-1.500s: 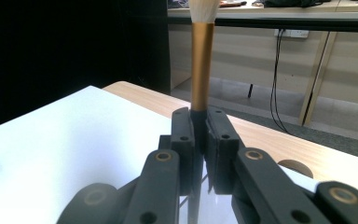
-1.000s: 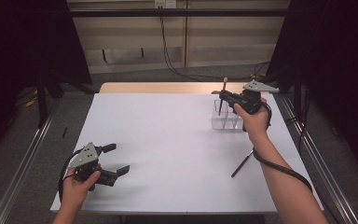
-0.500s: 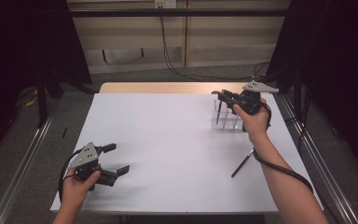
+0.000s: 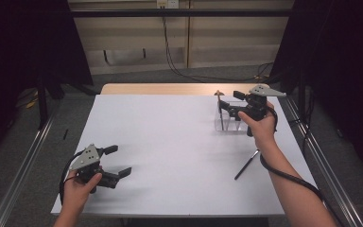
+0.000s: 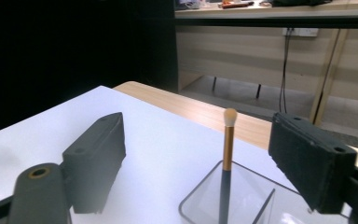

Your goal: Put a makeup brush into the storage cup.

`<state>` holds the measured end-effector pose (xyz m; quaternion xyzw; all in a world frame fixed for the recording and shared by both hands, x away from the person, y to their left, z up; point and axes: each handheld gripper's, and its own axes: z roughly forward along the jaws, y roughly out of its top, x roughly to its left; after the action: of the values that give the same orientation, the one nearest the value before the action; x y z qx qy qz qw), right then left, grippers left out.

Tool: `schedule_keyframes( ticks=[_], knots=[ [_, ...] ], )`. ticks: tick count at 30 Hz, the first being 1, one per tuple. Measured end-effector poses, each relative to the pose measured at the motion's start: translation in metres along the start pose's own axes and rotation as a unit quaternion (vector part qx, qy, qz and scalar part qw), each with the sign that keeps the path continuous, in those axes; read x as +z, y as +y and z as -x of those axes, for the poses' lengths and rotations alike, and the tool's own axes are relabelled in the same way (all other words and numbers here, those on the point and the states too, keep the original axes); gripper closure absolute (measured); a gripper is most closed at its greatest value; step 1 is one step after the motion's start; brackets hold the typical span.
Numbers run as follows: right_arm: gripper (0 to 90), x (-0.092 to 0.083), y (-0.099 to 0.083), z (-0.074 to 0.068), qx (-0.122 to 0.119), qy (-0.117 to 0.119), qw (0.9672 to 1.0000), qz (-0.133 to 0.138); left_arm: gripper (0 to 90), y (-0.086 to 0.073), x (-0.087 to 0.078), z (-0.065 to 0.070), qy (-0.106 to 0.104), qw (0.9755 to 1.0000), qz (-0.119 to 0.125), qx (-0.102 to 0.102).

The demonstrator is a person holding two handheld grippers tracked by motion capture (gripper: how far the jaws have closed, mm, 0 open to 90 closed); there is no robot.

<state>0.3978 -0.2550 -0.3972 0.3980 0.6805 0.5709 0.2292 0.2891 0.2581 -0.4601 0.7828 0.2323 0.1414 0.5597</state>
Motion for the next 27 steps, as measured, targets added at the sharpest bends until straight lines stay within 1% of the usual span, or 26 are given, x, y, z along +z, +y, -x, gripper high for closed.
schedule_keyframes(
  ticks=[2,9,11,15,27],
  knots=[
    [16.7,-0.003,-0.001,-0.001,-0.002,0.001,1.0000,0.002,2.7,0.000,0.000,0.000,0.000,1.0000,0.000,0.000],
    [10.9,-0.008,-0.008,-0.004,-0.008,0.007,0.9999,-0.005,2.7,0.000,0.000,0.000,-0.001,1.0000,0.002,0.000],
    [10.1,-0.010,-0.009,-0.004,-0.012,0.007,0.9999,-0.005,2.7,0.000,0.000,0.000,0.000,1.0000,0.001,-0.001],
    [5.6,-0.013,-0.012,-0.006,-0.019,0.013,0.9997,-0.012,2.7,0.000,0.000,0.000,0.000,1.0000,0.001,-0.001],
    [0.6,-0.028,-0.022,-0.013,-0.019,0.037,0.9991,-0.001,2.7,0.001,0.001,0.000,-0.001,1.0000,0.002,0.001]
  ],
)
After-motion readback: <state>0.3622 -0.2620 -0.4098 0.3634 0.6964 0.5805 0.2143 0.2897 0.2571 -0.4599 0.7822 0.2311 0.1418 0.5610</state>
